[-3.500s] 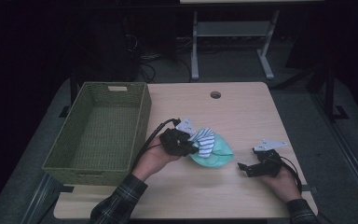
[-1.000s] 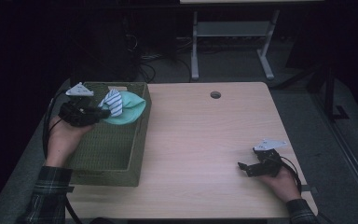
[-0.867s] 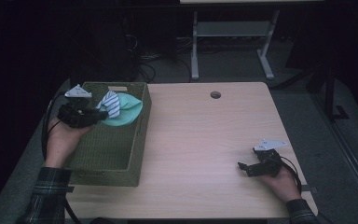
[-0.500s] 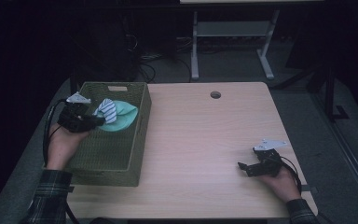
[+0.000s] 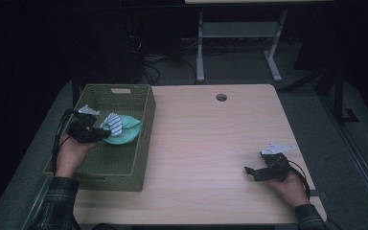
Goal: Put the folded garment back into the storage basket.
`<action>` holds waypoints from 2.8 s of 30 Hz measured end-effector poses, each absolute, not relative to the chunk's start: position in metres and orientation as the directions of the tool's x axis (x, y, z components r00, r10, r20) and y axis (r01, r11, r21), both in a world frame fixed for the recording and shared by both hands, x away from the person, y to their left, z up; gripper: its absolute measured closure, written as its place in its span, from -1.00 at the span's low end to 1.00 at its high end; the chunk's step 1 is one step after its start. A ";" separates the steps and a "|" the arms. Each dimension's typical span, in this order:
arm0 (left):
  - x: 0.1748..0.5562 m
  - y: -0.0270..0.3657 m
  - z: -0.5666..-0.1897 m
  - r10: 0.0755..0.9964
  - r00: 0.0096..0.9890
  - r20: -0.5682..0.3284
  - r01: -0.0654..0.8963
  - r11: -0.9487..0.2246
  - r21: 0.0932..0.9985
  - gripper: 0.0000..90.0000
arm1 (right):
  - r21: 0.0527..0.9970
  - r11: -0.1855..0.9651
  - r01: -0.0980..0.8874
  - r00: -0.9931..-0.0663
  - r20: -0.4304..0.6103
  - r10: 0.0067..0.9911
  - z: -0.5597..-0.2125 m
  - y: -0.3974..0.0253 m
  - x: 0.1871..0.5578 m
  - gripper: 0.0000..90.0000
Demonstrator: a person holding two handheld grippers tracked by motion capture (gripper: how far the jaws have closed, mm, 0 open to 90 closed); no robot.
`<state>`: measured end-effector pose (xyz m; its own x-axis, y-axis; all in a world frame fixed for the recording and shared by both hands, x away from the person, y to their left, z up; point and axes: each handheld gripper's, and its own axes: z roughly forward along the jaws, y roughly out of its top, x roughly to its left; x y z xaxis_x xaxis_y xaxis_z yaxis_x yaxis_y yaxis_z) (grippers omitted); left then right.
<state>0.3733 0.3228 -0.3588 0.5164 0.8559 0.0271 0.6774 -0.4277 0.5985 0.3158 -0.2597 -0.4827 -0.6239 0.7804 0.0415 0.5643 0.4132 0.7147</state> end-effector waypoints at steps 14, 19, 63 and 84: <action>0.385 0.321 -0.393 0.843 0.537 -0.008 0.725 -0.457 0.515 0.62 | 0.715 0.412 0.564 -0.623 0.041 0.781 -0.483 -0.260 0.316 -0.81; 0.385 0.322 -0.394 0.852 0.523 -0.023 0.735 -0.437 0.518 0.44 | 0.715 0.412 0.565 -0.622 0.041 0.782 -0.483 -0.260 0.316 -0.81; 0.361 0.269 -0.327 0.788 0.610 -0.077 0.584 -0.382 0.716 -0.67 | 0.716 0.405 0.569 -0.616 0.045 0.787 -0.483 -0.259 0.316 -0.81; 0.362 0.194 -0.326 0.694 0.716 -0.079 0.517 -0.451 0.727 -0.67 | 0.716 0.405 0.569 -0.616 0.045 0.786 -0.483 -0.259 0.316 -0.81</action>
